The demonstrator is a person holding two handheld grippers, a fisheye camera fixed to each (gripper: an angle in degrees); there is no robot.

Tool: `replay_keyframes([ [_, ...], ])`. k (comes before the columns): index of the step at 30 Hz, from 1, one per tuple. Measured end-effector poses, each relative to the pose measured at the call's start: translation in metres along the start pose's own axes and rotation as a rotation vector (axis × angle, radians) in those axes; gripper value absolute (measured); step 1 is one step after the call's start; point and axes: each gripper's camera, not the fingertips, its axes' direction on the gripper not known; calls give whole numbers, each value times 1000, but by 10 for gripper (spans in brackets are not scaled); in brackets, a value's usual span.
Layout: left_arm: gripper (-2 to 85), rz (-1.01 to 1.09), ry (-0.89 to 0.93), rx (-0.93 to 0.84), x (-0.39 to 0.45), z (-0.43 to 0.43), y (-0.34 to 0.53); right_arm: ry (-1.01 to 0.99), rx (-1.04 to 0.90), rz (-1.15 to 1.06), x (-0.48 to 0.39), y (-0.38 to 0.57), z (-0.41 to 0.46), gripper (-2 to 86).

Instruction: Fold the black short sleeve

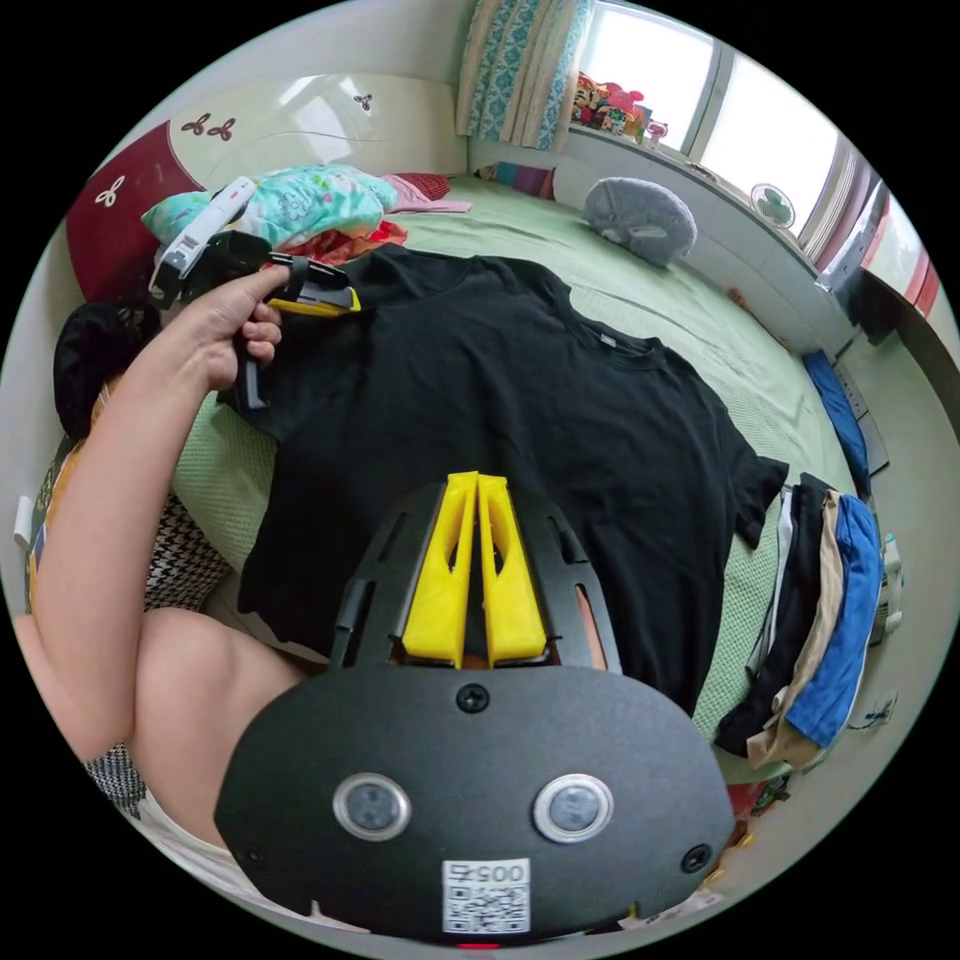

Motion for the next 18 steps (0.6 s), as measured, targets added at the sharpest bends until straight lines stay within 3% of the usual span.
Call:
replay_keyframes([
  [7, 32, 12, 29, 50, -1, -11, 11, 3, -7, -7, -9, -4, 18, -9],
  [14, 35, -23, 7, -26, -12, 15, 9, -64, 43, 75, -13, -15, 26, -2],
  [16, 36, -21, 1, -21, -10, 16, 9, -147, 70, -38, -24, -42, 22, 18],
  [18, 37, -10, -18, -35, -9, 19, 9, -97, 155, -112, -36, -76, 13, 40],
])
